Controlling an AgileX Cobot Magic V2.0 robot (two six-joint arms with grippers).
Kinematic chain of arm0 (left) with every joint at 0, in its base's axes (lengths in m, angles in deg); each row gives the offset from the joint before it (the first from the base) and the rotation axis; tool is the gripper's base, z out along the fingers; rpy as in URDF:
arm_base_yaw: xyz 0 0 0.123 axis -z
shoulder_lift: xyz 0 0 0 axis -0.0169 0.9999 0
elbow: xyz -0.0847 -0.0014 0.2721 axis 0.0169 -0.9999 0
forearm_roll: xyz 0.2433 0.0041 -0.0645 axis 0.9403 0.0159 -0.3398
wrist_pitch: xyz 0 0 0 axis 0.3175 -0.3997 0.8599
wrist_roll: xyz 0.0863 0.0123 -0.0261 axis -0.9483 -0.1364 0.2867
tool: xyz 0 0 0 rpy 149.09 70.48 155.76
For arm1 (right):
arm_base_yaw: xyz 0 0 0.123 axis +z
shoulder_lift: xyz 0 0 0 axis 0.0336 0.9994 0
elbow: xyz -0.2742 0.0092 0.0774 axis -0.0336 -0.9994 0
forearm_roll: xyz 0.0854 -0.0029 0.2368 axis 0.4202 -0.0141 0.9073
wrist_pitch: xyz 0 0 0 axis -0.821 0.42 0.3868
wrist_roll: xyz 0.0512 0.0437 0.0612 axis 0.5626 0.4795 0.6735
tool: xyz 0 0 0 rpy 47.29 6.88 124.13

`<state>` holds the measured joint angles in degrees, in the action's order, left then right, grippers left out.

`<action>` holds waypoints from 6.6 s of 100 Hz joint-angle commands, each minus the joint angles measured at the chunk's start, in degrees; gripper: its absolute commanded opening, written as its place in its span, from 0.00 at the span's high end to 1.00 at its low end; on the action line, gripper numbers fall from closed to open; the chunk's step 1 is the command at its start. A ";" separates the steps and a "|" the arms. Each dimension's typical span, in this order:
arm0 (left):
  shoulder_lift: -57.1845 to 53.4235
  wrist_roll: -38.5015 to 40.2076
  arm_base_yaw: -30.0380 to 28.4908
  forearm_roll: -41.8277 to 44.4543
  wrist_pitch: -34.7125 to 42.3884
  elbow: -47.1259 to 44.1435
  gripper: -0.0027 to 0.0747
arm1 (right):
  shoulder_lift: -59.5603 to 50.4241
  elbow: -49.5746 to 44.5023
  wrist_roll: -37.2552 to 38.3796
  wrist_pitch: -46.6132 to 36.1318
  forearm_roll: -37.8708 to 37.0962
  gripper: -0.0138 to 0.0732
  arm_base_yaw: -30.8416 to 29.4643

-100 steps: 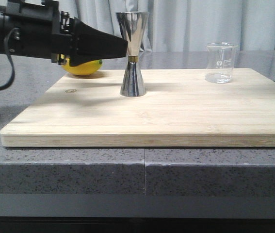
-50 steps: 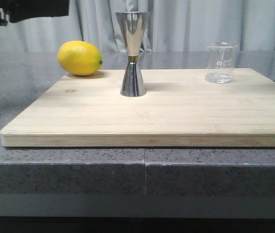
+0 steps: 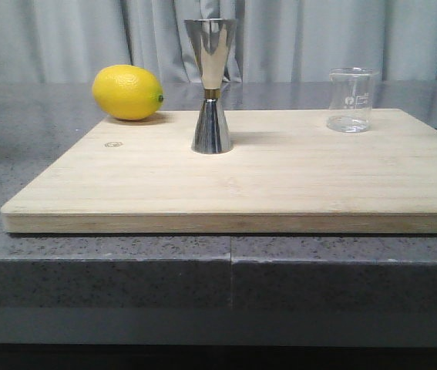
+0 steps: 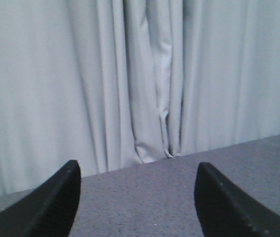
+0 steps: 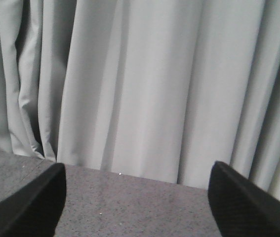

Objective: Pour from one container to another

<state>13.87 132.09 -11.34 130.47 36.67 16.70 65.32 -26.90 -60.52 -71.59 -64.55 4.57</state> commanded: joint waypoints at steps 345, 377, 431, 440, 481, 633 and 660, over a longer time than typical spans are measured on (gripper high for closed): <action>-52.33 4.90 8.23 -1.99 -16.45 -42.24 0.99 | -61.16 -24.38 -15.73 44.03 11.22 0.92 -0.42; -52.62 4.80 9.39 -9.95 -19.76 -45.96 0.99 | -61.16 -24.38 -15.73 44.03 11.22 0.92 -0.42; -71.26 -49.70 16.01 -60.60 -27.53 -57.12 0.99 | -61.16 -24.38 -15.73 44.03 11.22 0.92 -0.42; -73.20 -50.43 16.01 -61.00 -30.62 -58.24 0.99 | -61.16 -24.38 -15.73 44.03 11.22 0.92 -0.42; -80.46 -56.82 16.01 -66.75 -43.88 -58.24 0.99 | -61.16 -24.38 -15.73 44.03 11.22 0.92 -0.42; -80.46 -56.82 16.01 -66.51 -43.88 -58.24 0.99 | -62.20 -25.71 -0.82 43.95 5.93 0.92 -0.32; -80.46 -56.82 16.01 -66.51 -43.88 -58.24 0.99 | -65.16 -32.51 17.35 42.62 -5.22 0.92 -0.32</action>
<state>-65.27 75.28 4.21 64.34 -11.30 -40.28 1.84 -58.92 -45.31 -23.57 -68.05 4.57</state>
